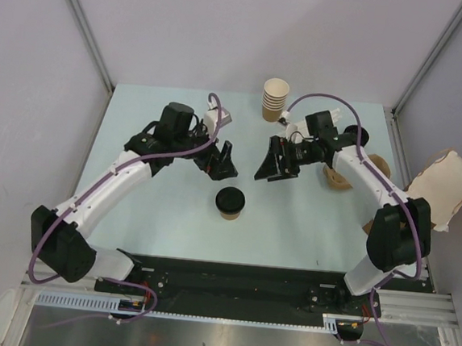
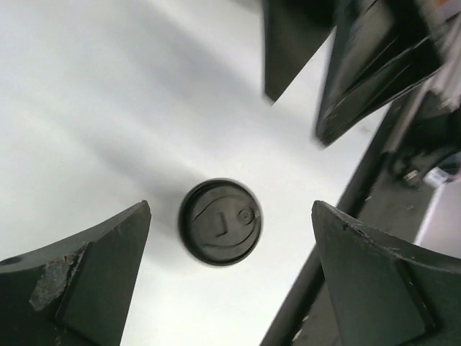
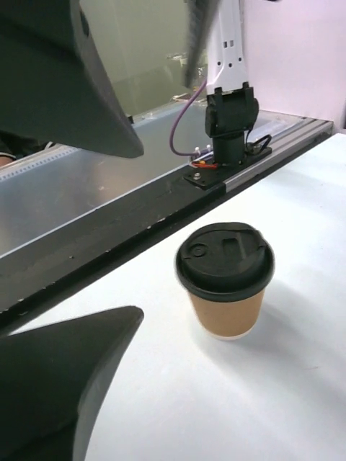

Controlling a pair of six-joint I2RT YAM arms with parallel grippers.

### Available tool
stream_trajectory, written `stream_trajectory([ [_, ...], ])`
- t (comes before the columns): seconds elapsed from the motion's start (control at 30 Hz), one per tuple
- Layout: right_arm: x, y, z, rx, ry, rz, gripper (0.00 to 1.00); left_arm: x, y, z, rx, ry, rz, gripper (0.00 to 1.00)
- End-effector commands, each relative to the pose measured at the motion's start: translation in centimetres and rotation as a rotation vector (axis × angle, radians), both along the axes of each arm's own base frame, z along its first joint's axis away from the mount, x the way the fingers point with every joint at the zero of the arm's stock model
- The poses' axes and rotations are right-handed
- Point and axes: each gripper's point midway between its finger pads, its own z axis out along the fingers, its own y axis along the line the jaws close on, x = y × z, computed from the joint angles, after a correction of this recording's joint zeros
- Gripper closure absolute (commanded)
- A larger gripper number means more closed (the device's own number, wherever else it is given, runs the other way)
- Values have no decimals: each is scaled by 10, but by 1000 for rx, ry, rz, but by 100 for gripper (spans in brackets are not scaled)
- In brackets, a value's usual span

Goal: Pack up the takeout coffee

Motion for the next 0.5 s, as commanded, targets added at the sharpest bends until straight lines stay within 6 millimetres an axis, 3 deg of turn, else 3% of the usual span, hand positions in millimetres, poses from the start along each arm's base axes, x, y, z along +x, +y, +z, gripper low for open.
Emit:
stream_trajectory([
  [0.0, -15, -22, 24, -33, -92, 31, 6, -11, 19, -19, 208, -97, -75, 0],
  [0.03, -16, -28, 21, -60, -115, 32, 1, -11, 21, -24, 238, -122, -104, 0],
  [0.2, -16, -46, 31, -127, -215, -15, 0, -14, 22, -47, 328, -139, -198, 1],
  [0.47, -6, -62, 33, -127, -212, -74, 0, -13, 12, -73, 400, -139, -249, 0],
])
